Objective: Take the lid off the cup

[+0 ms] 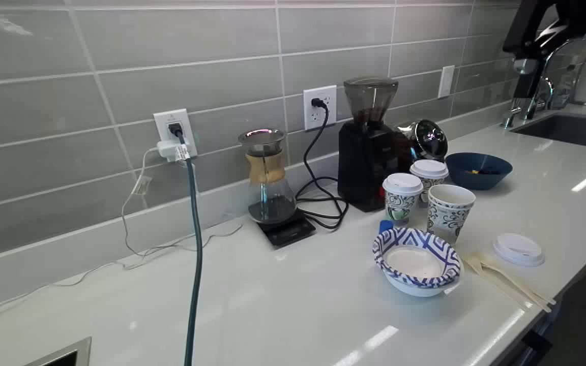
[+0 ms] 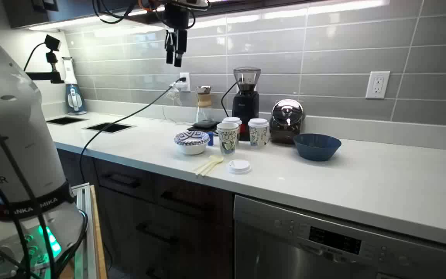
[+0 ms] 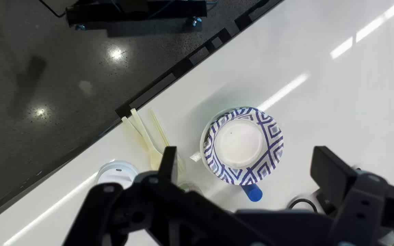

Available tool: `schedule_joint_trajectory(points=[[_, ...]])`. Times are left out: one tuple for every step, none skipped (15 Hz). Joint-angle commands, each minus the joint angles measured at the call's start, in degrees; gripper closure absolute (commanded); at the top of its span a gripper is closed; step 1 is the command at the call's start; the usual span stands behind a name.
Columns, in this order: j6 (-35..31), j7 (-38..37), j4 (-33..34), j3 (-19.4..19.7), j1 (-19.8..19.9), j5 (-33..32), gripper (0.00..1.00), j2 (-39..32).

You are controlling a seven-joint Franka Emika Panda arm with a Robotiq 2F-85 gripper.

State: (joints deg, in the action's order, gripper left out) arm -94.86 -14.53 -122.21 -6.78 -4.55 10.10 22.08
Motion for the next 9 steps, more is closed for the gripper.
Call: schedule_joint_trajectory(points=[[0.11,0.08,0.10,-0.22,0.28,0.06,0.00,-0.02],[0.11,0.08,0.10,-0.22,0.28,0.06,0.00,-0.03],[0.11,0.08,0.10,-0.22,0.28,0.06,0.00,-0.02],[0.11,0.08,0.10,-0.22,0.28,0.06,0.00,-0.02],[0.11,0.08,0.10,-0.22,0.28,0.06,0.00,-0.02],[0.11,0.08,0.10,-0.22,0.28,0.06,0.00,-0.02],[-1.88,-0.49,0.89,-0.17,0.19,1.63,0.00,-1.43],[-3.43,-3.05,1.70,-0.79,0.29,2.44,0.00,-3.05],[-4.61,-5.52,2.05,-1.36,0.44,2.65,0.00,-4.23]])
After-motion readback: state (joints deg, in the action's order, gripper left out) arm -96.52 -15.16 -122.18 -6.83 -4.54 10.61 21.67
